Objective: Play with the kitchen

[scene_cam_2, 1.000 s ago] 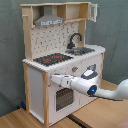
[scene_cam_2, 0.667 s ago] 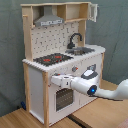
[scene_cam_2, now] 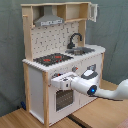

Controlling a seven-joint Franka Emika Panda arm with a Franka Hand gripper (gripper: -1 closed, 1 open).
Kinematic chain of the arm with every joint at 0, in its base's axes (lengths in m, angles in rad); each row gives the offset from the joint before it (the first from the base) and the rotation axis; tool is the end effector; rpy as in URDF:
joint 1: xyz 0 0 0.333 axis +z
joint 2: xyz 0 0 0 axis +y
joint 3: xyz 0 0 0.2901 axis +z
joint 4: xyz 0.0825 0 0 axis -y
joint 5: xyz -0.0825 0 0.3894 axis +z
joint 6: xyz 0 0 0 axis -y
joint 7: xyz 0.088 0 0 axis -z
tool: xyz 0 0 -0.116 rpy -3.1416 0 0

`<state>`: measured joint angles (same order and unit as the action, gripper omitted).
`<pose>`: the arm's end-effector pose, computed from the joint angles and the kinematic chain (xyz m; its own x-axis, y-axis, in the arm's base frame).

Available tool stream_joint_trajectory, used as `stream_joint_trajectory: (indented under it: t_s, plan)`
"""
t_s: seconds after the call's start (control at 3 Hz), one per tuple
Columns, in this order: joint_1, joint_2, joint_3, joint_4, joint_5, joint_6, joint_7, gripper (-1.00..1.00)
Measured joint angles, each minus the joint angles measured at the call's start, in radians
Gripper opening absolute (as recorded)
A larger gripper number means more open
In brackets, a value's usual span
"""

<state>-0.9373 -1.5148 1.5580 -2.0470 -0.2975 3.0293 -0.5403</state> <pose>0.3788 0.5156 0.3297 -0.0254 0.7089 -0.7048 -0.0430 0.7036 0.7093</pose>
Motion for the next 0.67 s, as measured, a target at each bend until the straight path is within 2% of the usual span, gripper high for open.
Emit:
stream_joint_trajectory:
  t_s: [0.33, 0.67]
  plan:
    - [0.000, 0.005, 0.001, 0.000, 0.000, 0.000, -0.042, -1.00]
    - [0.001, 0.005, 0.001, 0.000, 0.000, 0.000, -0.042, 1.00]
